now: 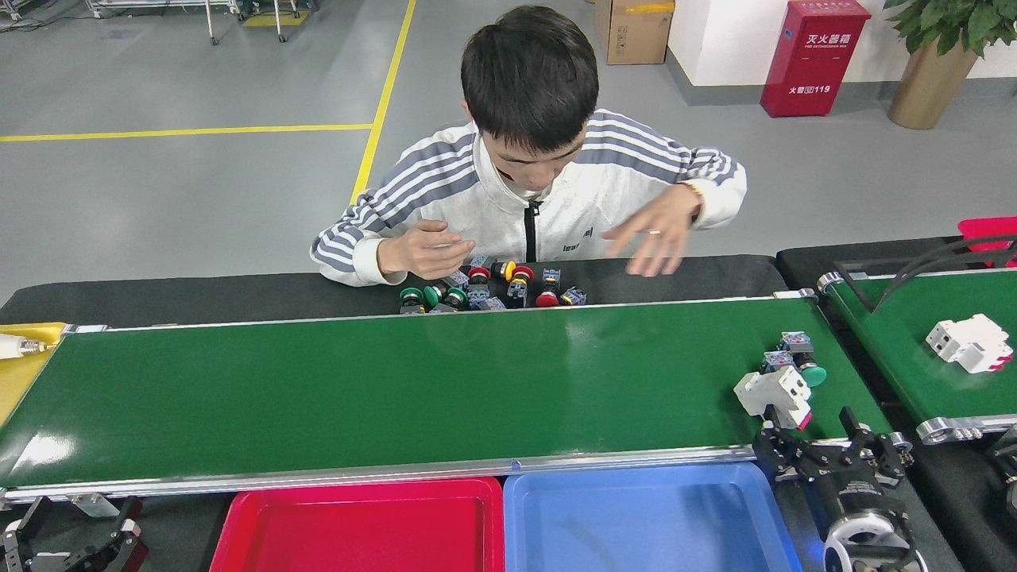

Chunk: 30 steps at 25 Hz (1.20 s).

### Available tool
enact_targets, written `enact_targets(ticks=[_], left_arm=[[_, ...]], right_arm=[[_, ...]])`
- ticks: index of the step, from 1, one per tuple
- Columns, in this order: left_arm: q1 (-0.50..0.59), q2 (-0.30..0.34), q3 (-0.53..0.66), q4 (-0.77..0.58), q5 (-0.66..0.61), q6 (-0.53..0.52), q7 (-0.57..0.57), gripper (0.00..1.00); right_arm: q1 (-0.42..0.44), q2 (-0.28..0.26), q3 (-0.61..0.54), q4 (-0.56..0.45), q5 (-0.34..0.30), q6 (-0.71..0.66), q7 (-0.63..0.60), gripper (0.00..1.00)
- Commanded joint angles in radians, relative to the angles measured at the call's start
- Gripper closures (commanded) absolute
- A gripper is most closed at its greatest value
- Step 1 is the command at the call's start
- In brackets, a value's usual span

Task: Pick switch part from conveyor to tray
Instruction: 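Move the right gripper toward the grey green-button switch on the belt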

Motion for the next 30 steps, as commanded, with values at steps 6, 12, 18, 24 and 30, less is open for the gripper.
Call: enact_targets(ticks=[6,12,18,24,30], left_arm=[[-0.008,0.014,0.005,-0.004,0.001,0.012,0.003,0.00],[0.001,0.010,0.013,-0.002,-0.003,0.014,0.003,0.00],[0.021,0.002,0.019,-0.015,0.000,0.031,0.003,0.00],[0.027,0.001,0.018,-0.028,0.003,0.031,0.003,0.00],[0.025,0.013,0.018,-0.028,0.006,0.025,0.004,0.00]], right_arm=[[-0.030,-0.004,0.048,0.017,-0.002,0.004,0.002,0.98],[-0.013,0.001,0.048,-0.059,-0.008,-0.009,-0.001,0.98],[0.213,0.001,0.051,-0.360,-0.014,-0.124,-0.030,0.55],[0.371,0.031,0.068,-0.426,-0.017,-0.272,-0.044,0.00],[0.357,0.157,-0.028,-0.421,-0.016,-0.082,-0.046,0.02]])
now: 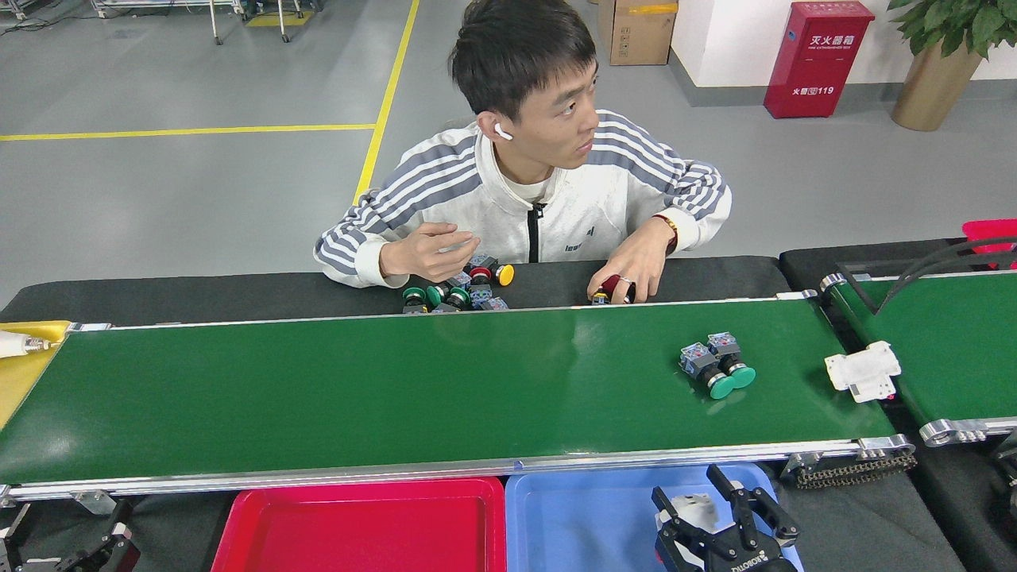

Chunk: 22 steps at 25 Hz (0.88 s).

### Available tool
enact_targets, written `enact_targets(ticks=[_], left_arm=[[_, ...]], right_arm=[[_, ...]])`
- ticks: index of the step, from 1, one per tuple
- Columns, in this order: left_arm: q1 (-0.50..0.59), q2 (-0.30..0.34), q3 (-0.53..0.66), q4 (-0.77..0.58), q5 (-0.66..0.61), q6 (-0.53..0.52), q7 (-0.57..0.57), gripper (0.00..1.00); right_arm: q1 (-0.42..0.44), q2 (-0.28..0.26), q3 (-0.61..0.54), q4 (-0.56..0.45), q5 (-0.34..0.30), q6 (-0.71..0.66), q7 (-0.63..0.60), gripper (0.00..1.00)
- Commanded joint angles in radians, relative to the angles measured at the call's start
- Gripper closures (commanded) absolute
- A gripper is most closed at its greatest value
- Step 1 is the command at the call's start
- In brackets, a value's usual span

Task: Pick switch part from conveyor to tray
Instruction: 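Move the right gripper toward the grey green-button switch on the belt, then close the right gripper on the grey green-button switch and lift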

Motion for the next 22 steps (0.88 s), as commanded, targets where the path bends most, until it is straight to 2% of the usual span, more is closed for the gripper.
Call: enact_targets(ticks=[1,5,8,11,15,19,22], left_arm=[[-0.007,0.016,0.007,-0.014,0.005,-0.005,0.006,0.00],[-0.003,0.011,0.004,-0.014,0.004,-0.008,0.006,0.00],[-0.004,0.010,-0.004,-0.018,0.002,-0.009,0.006,0.00],[-0.006,0.008,-0.001,-0.015,0.001,-0.009,0.006,0.00],[-0.017,0.014,-0.001,-0.009,0.001,-0.009,0.006,0.00],[-0.013,0.010,-0.002,-0.012,-0.002,-0.009,0.006,0.00],[-0.018,0.011,-0.004,-0.011,-0.004,-0.009,0.006,0.00]], right_arm=[[-0.011,0.005,-0.016,-0.010,-0.001,0.103,-0.009,0.02],[-0.023,0.001,-0.008,0.001,0.008,0.253,0.009,0.02],[-0.086,-0.004,0.007,0.022,0.025,0.258,0.050,0.02],[-0.187,-0.004,0.060,0.105,0.068,0.258,0.106,0.02],[-0.322,-0.007,0.138,0.254,0.076,0.262,0.129,0.02],[-0.399,0.005,0.207,0.329,0.079,0.267,0.129,0.02],[-0.422,0.018,0.257,0.355,0.079,0.278,0.129,0.02]])
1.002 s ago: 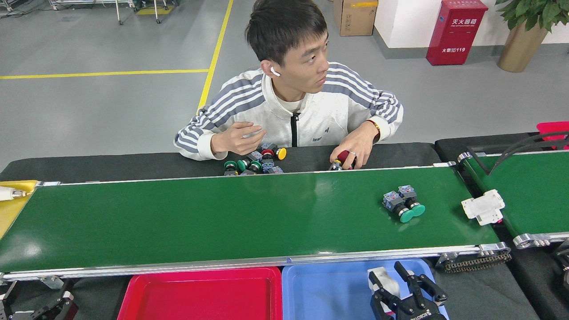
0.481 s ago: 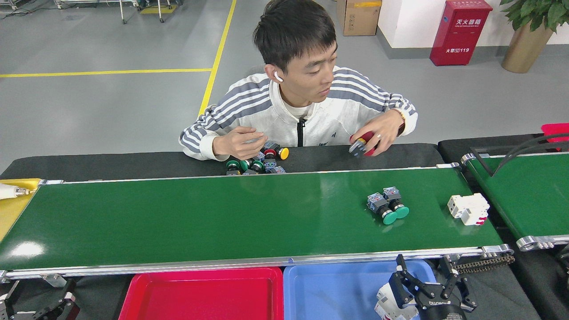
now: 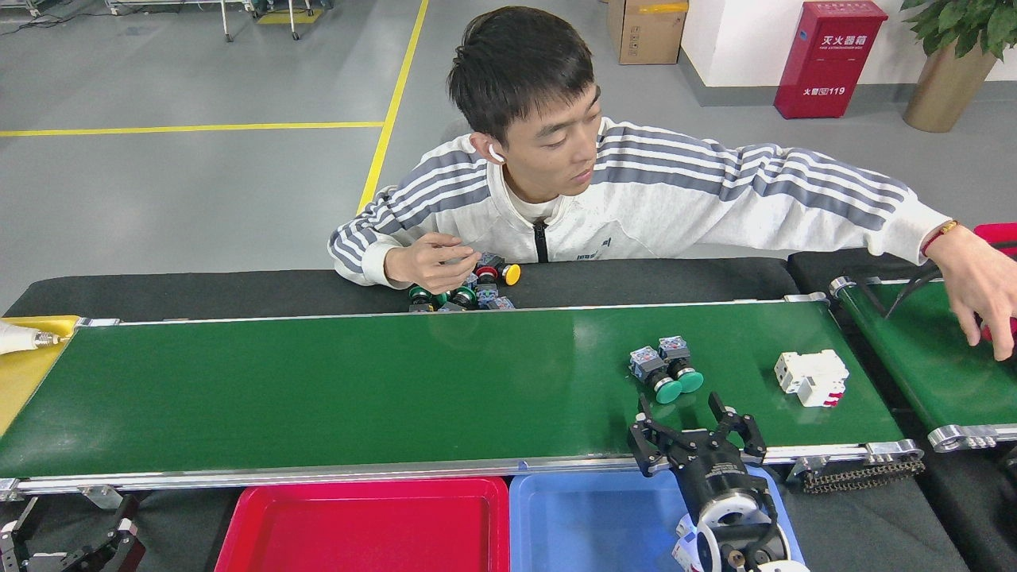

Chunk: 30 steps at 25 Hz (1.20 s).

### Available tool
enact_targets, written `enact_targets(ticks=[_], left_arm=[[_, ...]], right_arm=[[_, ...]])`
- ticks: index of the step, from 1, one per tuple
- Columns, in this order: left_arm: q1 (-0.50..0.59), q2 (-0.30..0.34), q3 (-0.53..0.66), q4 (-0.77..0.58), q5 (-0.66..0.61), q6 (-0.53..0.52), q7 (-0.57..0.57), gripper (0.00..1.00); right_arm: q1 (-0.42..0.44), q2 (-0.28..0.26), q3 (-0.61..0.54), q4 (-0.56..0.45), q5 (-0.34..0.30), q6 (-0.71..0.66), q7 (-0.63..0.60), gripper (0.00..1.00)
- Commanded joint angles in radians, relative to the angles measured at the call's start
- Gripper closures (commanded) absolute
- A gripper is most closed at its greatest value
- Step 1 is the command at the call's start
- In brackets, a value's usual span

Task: Pick switch part from conveyor to tray
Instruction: 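Close the right gripper on the grey green-button switch and lift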

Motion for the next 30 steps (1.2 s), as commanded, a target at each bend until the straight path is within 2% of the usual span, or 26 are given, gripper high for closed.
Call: enact_targets(ticks=[1,4,11,18,20,25,28,29,30], left_arm=[[-0.014,0.013,0.002,-0.007,-0.001,-0.001,0.009,0.00],[-0.019,0.014,0.002,-0.004,-0.002,-0.001,0.009,0.00],[-0.039,0.017,0.002,0.013,-0.002,-0.002,0.009,0.00],[-0.055,0.017,0.001,0.039,-0.004,-0.002,0.009,0.00],[-0.051,0.017,0.001,0.039,-0.005,-0.002,0.009,0.00],[-0.082,0.017,0.001,0.045,-0.013,-0.002,0.009,0.00],[-0.089,0.014,-0.004,0.056,-0.016,-0.004,0.008,0.00],[-0.097,0.014,-0.015,0.067,-0.017,-0.005,0.008,0.00],[-0.112,0.017,-0.028,0.079,-0.017,-0.005,0.008,0.00]], right_arm=[[-0.025,0.009,0.019,0.006,0.001,0.025,0.001,0.02],[-0.065,0.015,0.055,0.057,0.001,0.051,0.001,0.02],[-0.100,0.017,0.056,0.094,-0.002,0.052,0.003,0.02],[-0.174,0.026,0.058,0.183,-0.005,0.052,0.001,0.02],[-0.200,0.047,0.058,0.215,-0.005,0.052,0.001,0.02],[-0.302,0.104,0.075,0.367,-0.006,0.055,0.000,0.02],[-0.347,0.112,0.079,0.440,-0.006,0.063,-0.003,0.02],[-0.356,0.115,0.081,0.460,-0.006,0.063,-0.003,0.03],[-0.362,0.121,0.082,0.474,-0.006,0.063,-0.003,0.10]])
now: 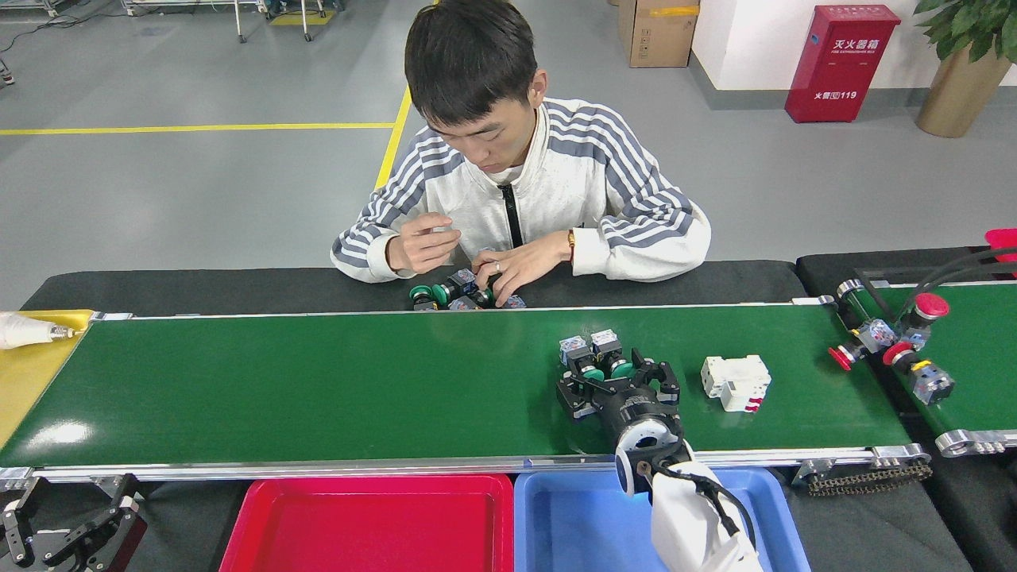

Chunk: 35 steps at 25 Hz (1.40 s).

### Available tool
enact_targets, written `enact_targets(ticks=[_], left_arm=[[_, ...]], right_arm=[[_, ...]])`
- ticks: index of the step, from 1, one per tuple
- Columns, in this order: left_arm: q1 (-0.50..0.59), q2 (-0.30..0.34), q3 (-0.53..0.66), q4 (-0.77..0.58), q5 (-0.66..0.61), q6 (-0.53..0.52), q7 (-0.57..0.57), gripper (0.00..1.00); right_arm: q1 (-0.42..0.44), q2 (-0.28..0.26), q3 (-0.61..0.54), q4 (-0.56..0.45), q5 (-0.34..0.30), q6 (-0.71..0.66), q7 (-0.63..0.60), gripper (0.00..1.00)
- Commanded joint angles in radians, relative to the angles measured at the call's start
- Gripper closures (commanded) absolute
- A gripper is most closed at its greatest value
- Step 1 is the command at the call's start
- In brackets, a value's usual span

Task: Pick switch part from conveyor to tray
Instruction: 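Close the right gripper on the grey green-button switch and lift, then carry the switch over the red tray and open the right gripper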

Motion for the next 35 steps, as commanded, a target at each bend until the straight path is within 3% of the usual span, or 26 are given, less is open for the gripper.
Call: enact_targets(ticks=[1,4,5,7,11,15,18,20,21,22,30,35], left_arm=[[-0.034,0.017,-0.015,0.005,-0.002,-0.003,0.006,0.00],[-0.046,0.017,-0.020,0.008,0.000,-0.003,0.006,0.00],[-0.046,0.018,-0.020,0.008,0.000,-0.003,0.006,0.00],[-0.046,0.020,-0.020,0.011,-0.002,-0.003,0.006,0.00],[-0.038,0.031,-0.020,0.005,0.003,-0.001,0.006,0.00],[-0.029,0.028,-0.017,0.006,0.000,-0.003,0.006,0.00],[-0.028,0.028,-0.017,0.000,0.004,0.000,0.006,0.00],[-0.025,0.026,-0.017,0.000,0.003,-0.001,0.006,0.00],[-0.023,0.026,-0.017,0.002,0.003,-0.001,0.006,0.00],[-0.025,0.028,-0.015,0.005,0.001,-0.001,0.006,0.00],[-0.021,0.029,-0.010,0.006,0.006,-0.001,0.003,0.00],[0.009,0.028,-0.006,-0.011,0.014,-0.003,0.001,0.00]], right_arm=[[-0.028,0.013,0.011,0.009,0.000,0.005,-0.011,0.25],[-0.030,0.003,0.051,0.009,-0.005,-0.003,-0.011,0.81],[-0.030,0.003,0.051,0.006,-0.006,-0.004,-0.011,0.86],[-0.028,0.002,0.054,0.003,-0.006,-0.007,-0.016,0.94],[-0.019,-0.003,0.057,-0.030,-0.005,-0.007,-0.050,0.98],[0.081,-0.007,0.131,-0.237,-0.003,-0.026,-0.085,0.98],[0.225,-0.040,0.221,-0.465,-0.003,-0.213,-0.083,0.93],[0.296,-0.037,0.233,-0.534,-0.002,-0.331,-0.083,0.75],[0.320,-0.032,0.250,-0.548,-0.002,-0.389,-0.079,0.42],[0.331,-0.029,0.278,-0.548,-0.002,-0.428,-0.077,0.00],[0.354,-0.037,0.313,-0.556,-0.003,-0.420,-0.059,0.00],[0.498,-0.073,0.118,-0.698,-0.005,-0.015,-0.085,0.00]])
